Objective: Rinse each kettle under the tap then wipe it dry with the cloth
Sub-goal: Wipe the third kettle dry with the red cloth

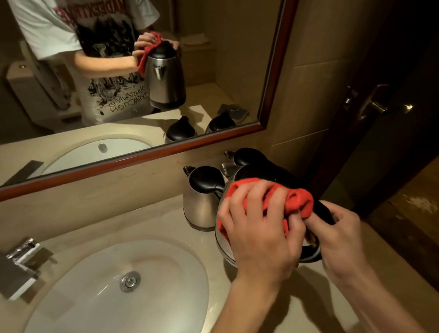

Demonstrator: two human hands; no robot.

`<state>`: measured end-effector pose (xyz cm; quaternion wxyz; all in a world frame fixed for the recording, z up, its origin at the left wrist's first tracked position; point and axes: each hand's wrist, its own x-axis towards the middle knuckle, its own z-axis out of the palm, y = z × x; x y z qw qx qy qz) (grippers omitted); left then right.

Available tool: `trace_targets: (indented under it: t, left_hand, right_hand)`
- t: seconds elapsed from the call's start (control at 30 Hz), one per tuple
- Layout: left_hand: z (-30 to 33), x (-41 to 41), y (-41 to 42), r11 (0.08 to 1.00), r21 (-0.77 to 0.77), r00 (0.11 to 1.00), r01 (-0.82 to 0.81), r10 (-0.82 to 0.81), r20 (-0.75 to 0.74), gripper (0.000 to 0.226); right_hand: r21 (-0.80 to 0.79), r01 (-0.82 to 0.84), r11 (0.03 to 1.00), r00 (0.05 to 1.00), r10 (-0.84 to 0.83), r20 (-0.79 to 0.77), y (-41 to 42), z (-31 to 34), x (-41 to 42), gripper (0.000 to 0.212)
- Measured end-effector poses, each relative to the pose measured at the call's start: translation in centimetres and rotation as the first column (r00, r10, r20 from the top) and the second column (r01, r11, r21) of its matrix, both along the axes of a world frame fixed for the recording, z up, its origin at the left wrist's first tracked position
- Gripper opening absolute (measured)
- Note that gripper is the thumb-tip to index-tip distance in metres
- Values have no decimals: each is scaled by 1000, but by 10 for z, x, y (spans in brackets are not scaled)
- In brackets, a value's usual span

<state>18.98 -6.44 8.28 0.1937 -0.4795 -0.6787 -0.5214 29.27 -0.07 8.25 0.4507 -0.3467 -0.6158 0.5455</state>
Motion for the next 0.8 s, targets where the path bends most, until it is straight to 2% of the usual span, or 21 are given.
trace_targets:
  t: [0.1,0.17,0.3,0.37,0.43,0.47,0.57,0.63,0.7,0.77,0.8]
  left_hand:
    - [30,-27,2,977,-184,990,106,-122,-77,26]
    - [49,-42,11,917,-358,961,179,-240,-135,31]
    - [74,-35,50,673,-723,822,154,-493,-284,38]
    - [75,-28,61,593,-795,766,131,-570,-298,36]
    - [64,-31,59,645,-742,751,182,-578,-319,33]
    - [55,-34,53,696,-681,763,227,-562,-320,33]
    - [22,-41,28,835,-443,849,326,-465,-253,29]
    - [-2,-38,15,906,-288,902,311,-376,-211,29]
    - [-22,-35,8,944,-191,940,270,-301,-161,34]
    - [-40,-31,4,963,-134,970,234,-240,-33,41]
    - [-48,-28,2,974,-94,978,206,-200,65,43]
  right_hand:
    - [-12,-27,1000,999,27,-22,-1,2,-1,49]
    - [-27,-8,1000,1000,8,-6,0,1,-2,39]
    - [-143,83,986,996,-87,-27,3,-15,-3,22]
    - [-209,127,970,990,-137,-34,2,-23,-1,37]
    - [-246,132,960,990,-142,-25,3,-29,2,27]
    - [-240,124,963,991,-130,-12,5,-33,4,31]
    - [-240,112,964,994,-113,7,6,-37,9,29]
    - [-254,114,961,993,-113,18,5,-34,11,43]
    - [-241,130,962,991,-120,52,5,-32,12,47]
    - [-248,130,960,991,-119,61,3,-31,13,43]
    - [-252,126,960,992,-117,50,3,-30,13,33]
